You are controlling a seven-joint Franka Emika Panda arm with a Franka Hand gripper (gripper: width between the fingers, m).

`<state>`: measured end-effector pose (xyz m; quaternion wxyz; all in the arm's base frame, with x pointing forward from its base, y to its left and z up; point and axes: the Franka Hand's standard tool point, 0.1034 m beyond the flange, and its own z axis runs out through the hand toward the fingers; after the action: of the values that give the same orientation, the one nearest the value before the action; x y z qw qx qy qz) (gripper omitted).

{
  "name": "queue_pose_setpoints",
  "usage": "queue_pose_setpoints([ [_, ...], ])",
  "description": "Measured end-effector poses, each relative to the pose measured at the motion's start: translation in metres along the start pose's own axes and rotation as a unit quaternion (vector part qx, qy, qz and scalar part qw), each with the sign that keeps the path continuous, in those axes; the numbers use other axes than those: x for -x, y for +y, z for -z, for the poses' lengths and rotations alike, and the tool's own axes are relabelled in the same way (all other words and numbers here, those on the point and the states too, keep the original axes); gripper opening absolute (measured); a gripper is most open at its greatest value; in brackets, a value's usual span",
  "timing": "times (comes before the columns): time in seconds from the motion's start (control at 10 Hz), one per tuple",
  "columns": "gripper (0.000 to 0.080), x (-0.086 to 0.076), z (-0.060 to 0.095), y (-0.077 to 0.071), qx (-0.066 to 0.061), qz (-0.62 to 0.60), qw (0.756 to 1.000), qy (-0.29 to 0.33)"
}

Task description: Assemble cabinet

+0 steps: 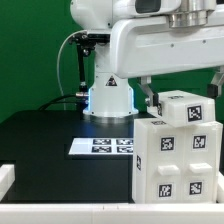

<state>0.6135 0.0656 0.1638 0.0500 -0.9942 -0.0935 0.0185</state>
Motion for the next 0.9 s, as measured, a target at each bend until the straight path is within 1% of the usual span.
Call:
queue_pose_setpoints([
  [0.2, 0.0797, 0.0026, -0.0105, -0.001, 0.001, -0.001, 1.0, 0.005],
  [0.4, 0.0797, 0.0029, -0.0116, -0.0012, 0.0, -0.001, 1.0, 0.004],
  [0.5, 0.0702, 0.003, -0.0121, -0.0013, 0.0, -0.001, 1.0, 0.003],
  [0.6, 0.0702, 0.0031, -0.0123, -0.0012, 0.0, -0.001, 1.0, 0.003],
  [0.7, 0.0551, 0.0031, -0.0124, -0.0012, 0.0, -0.001, 1.0, 0.003],
  [0.9, 0.0553, 0.0031, -0.0124, -0.0012, 0.0, -0.001, 1.0, 0.003],
])
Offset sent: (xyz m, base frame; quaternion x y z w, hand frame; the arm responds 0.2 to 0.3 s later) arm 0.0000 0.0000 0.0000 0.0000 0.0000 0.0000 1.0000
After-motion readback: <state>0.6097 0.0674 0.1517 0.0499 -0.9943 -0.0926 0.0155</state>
